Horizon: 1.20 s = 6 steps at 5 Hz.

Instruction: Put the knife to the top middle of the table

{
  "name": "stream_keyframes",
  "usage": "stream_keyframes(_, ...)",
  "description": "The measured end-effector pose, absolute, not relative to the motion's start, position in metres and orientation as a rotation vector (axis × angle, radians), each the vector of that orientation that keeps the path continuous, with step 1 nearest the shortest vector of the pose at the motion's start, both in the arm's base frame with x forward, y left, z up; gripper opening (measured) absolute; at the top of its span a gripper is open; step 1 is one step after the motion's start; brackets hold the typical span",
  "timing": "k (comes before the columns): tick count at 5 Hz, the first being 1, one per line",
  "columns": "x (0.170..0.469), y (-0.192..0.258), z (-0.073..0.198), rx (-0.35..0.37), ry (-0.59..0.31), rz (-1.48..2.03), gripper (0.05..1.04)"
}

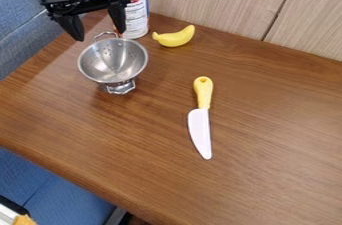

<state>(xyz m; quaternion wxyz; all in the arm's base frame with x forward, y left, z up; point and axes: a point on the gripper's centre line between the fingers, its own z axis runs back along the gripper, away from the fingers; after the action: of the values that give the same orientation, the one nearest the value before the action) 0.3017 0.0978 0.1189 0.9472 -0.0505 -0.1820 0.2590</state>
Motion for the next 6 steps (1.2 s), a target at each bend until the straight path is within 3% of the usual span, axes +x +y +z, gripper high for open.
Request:
stream_keyframes(2,0.299,0.084,0.116,-0.111,-0.353,0.488,1.001)
stream_keyframes(4,0.303,0.039,0.133,-0.166,-0.372,0.38,1.001)
stream_keyframes(6,0.308,-0.02,0.118,-0.177,-0.328,0.223,1.001)
